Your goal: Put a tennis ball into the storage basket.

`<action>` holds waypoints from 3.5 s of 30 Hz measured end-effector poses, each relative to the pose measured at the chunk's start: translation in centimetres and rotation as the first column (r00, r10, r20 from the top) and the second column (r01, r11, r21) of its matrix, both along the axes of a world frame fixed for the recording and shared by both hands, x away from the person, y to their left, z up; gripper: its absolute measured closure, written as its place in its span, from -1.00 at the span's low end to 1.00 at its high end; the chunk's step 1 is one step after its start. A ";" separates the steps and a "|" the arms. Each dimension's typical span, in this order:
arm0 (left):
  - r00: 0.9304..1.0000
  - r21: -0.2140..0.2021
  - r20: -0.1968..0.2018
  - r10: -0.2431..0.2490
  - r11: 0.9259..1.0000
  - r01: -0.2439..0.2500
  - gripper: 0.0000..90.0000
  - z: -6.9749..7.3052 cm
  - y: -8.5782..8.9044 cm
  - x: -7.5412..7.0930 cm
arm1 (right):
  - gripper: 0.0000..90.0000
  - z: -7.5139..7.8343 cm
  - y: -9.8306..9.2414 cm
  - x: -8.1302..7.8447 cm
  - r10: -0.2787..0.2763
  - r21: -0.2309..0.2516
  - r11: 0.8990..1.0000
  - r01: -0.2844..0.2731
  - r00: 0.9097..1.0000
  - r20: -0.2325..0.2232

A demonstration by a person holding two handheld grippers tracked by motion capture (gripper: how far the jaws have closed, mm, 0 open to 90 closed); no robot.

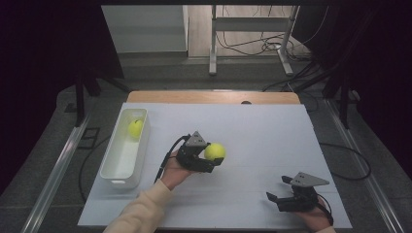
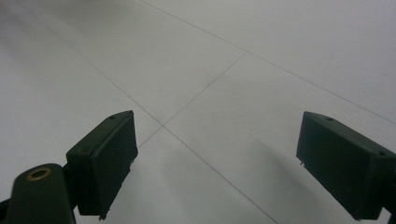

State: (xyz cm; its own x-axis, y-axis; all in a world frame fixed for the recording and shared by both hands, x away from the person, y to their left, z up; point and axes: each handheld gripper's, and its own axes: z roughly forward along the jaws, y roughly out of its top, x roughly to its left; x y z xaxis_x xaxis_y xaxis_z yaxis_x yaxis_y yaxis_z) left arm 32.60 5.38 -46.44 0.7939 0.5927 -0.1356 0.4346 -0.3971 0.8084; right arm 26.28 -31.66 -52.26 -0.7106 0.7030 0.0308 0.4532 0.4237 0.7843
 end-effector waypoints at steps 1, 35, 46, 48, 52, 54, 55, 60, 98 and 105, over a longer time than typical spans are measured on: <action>1.000 -0.001 0.000 0.001 1.000 -0.001 -0.41 0.0 0.0 0.0 | -0.71 0.0 0.0 0.0 0.001 0.000 1.000 -0.001 1.000 -0.001; 0.999 -0.021 -0.024 0.028 0.999 -0.028 -0.41 -0.7 1.1 0.0 | -0.72 -0.2 0.1 0.0 0.011 -0.014 1.000 -0.011 1.000 -0.001; 0.999 -0.029 -0.020 0.040 0.999 -0.041 -0.41 -0.4 1.5 0.1 | -0.72 -0.1 0.1 0.0 0.006 -0.010 1.000 -0.006 1.000 0.003; 0.999 -0.030 -0.016 0.044 0.999 -0.045 -0.41 -0.4 1.6 0.1 | -0.72 -0.1 0.1 0.0 0.005 -0.009 1.000 -0.005 1.000 0.003; 0.998 -0.033 -0.007 0.057 0.998 -0.057 -0.41 0.0 2.1 0.0 | -0.72 0.0 0.1 -0.1 0.001 -0.011 1.000 -0.001 1.000 0.004; 0.998 -0.034 -0.002 0.065 0.997 -0.065 -0.41 0.3 2.4 0.0 | -0.72 0.0 0.1 0.0 0.001 -0.011 1.000 -0.001 1.000 0.004; 0.998 -0.035 0.001 0.070 0.997 -0.070 -0.41 0.4 2.5 0.0 | -0.72 0.0 0.1 0.0 0.001 -0.011 1.000 -0.001 1.000 0.004; 0.996 -0.038 0.012 0.088 0.995 -0.088 -0.41 0.9 3.2 -0.1 | -0.72 0.0 0.1 -0.1 0.000 -0.010 1.000 0.000 1.000 0.006; 0.967 -0.060 0.075 0.245 0.969 -0.241 -0.41 4.8 9.8 -0.6 | -0.72 0.2 0.0 -0.1 -0.007 0.002 1.000 0.007 1.000 0.019; 0.957 -0.060 0.068 0.281 0.959 -0.278 -0.41 5.0 11.6 -0.8 | -0.72 0.2 0.0 -0.1 -0.009 0.007 1.000 0.009 1.000 0.020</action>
State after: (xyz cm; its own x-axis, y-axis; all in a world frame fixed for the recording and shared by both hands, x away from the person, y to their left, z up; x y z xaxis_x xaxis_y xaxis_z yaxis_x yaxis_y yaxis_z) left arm 31.83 16.94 -41.41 0.6066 0.7864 -0.1166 0.4596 -0.2272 0.8586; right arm 26.20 -31.69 -52.01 -0.7047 0.7092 0.0213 0.4414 0.4146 0.7958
